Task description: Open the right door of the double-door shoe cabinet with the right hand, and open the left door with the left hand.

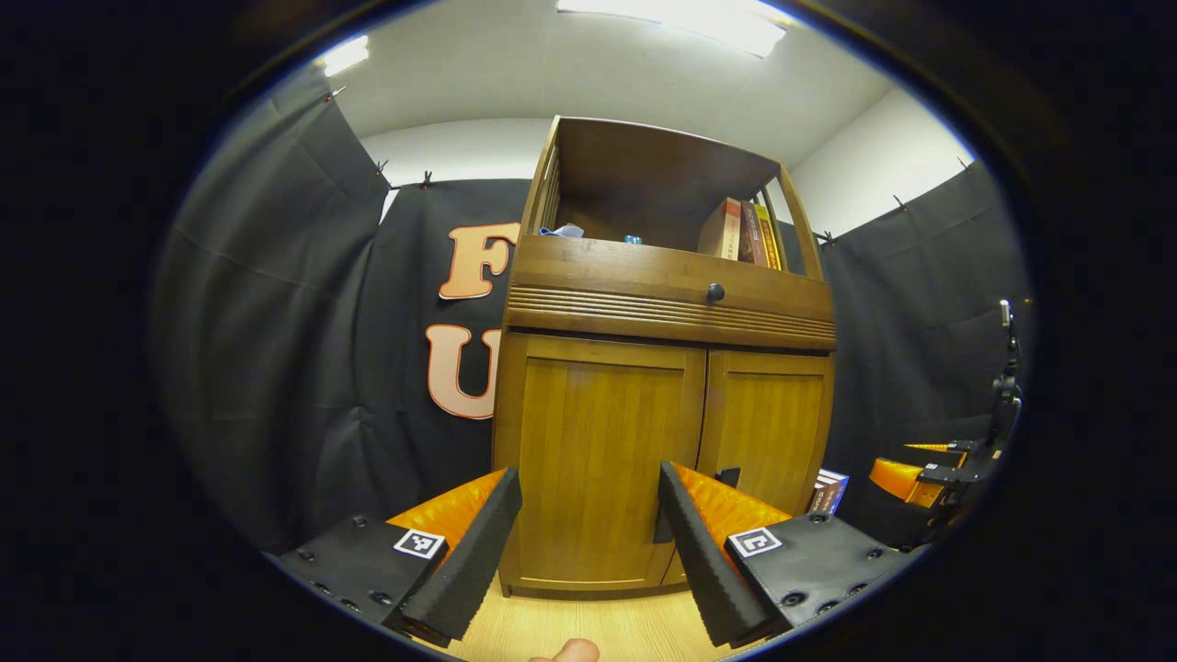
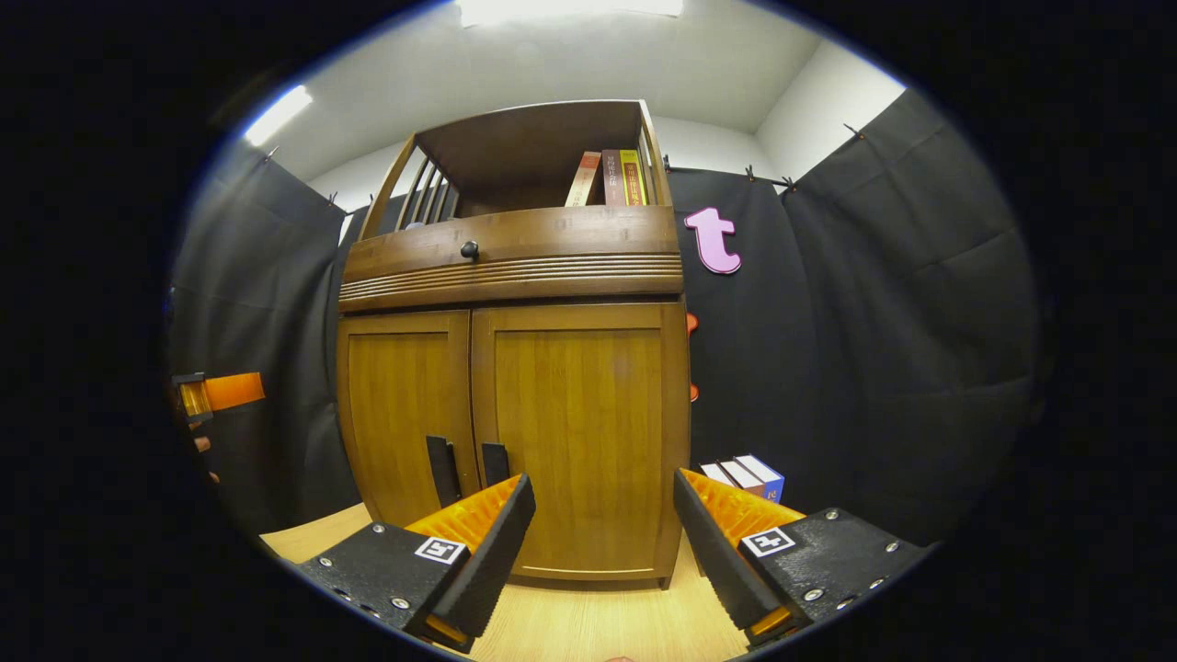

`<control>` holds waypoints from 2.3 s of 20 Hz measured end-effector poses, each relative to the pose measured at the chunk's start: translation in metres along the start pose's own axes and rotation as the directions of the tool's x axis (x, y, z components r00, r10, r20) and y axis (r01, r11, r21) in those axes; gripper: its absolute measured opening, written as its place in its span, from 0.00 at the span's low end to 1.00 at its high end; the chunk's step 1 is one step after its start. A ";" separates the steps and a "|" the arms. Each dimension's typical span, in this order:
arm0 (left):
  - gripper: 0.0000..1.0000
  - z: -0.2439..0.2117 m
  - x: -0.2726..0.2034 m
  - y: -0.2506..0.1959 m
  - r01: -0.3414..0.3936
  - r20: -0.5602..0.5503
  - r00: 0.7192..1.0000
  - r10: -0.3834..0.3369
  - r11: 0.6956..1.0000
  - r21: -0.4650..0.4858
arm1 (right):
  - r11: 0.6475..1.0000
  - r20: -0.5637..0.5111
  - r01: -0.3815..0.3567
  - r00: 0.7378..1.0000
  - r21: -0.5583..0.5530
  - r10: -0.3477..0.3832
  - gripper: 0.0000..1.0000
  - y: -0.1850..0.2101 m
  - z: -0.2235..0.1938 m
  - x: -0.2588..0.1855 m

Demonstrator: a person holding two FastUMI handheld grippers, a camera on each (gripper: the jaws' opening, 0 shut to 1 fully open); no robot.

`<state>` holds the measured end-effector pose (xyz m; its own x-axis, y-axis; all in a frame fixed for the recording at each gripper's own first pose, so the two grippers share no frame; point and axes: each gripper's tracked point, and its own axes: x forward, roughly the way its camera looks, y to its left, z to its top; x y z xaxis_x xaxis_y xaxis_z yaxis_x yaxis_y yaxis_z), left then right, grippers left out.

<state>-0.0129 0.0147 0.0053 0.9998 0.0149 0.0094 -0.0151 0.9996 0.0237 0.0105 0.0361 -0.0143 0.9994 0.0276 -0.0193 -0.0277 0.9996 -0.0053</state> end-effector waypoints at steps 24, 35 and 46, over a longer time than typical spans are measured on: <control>0.95 -0.015 0.002 0.037 -0.032 -0.033 0.999 0.033 0.999 0.015 | 0.994 -0.129 -0.102 0.986 0.031 0.105 0.94 0.114 -0.097 0.127; 0.96 -0.027 0.007 0.056 -0.061 -0.047 0.997 0.062 0.998 0.011 | 0.993 -0.178 -0.091 0.979 0.070 0.102 0.76 0.123 -0.123 0.171; 0.95 -0.035 0.012 0.061 -0.084 -0.069 0.994 0.084 0.996 0.003 | 0.995 -0.178 -0.087 0.980 0.046 0.094 0.48 0.126 -0.128 0.180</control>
<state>-0.0013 0.0769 -0.0279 0.9933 0.1003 -0.0572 -0.0989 0.9948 0.0254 0.1849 0.1665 -0.1460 0.9731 0.1195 -0.1971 -0.1133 0.9926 0.0427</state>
